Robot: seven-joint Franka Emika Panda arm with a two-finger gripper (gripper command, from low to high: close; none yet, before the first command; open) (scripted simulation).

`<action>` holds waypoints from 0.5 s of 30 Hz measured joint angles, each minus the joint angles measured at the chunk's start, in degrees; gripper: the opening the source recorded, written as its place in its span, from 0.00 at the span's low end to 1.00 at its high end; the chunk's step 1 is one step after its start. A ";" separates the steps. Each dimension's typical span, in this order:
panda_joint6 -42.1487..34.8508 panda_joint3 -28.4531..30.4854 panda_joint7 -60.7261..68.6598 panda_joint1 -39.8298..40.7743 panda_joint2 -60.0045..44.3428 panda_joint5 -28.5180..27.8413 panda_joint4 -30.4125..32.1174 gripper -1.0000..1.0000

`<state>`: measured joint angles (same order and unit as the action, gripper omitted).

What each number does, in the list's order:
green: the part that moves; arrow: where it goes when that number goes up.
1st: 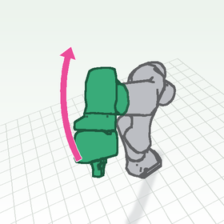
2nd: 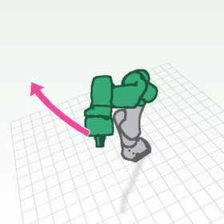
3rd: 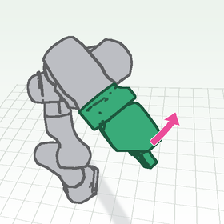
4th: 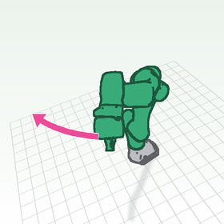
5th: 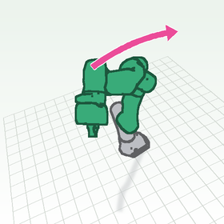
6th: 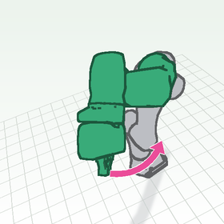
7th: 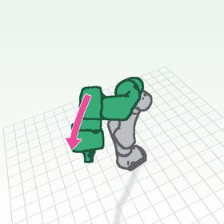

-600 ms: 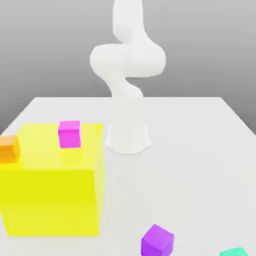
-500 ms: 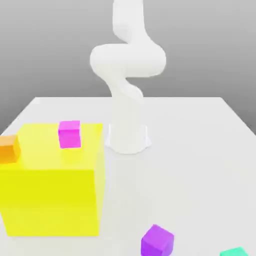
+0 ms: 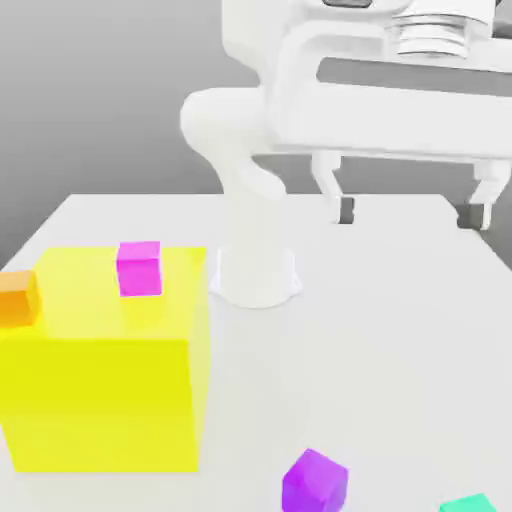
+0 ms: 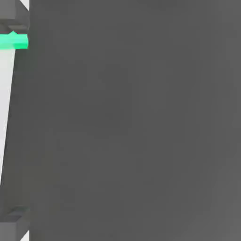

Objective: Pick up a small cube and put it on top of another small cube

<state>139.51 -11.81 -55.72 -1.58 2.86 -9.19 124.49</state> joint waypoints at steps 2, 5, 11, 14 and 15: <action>0.73 -0.64 -0.95 -0.86 -4.16 -0.90 -0.71 0.50; 1.89 -1.09 -2.22 -2.04 -10.35 -2.01 -1.75 0.50; 4.36 -2.01 -3.98 -4.70 -22.51 -2.99 -3.79 0.50; 5.67 -2.63 -4.45 -6.03 -28.47 -2.88 -4.78 0.50; 6.68 -2.42 -4.77 -6.49 -30.50 -3.21 -5.19 0.50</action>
<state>146.19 -14.23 -60.49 -8.07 -27.64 -12.40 119.30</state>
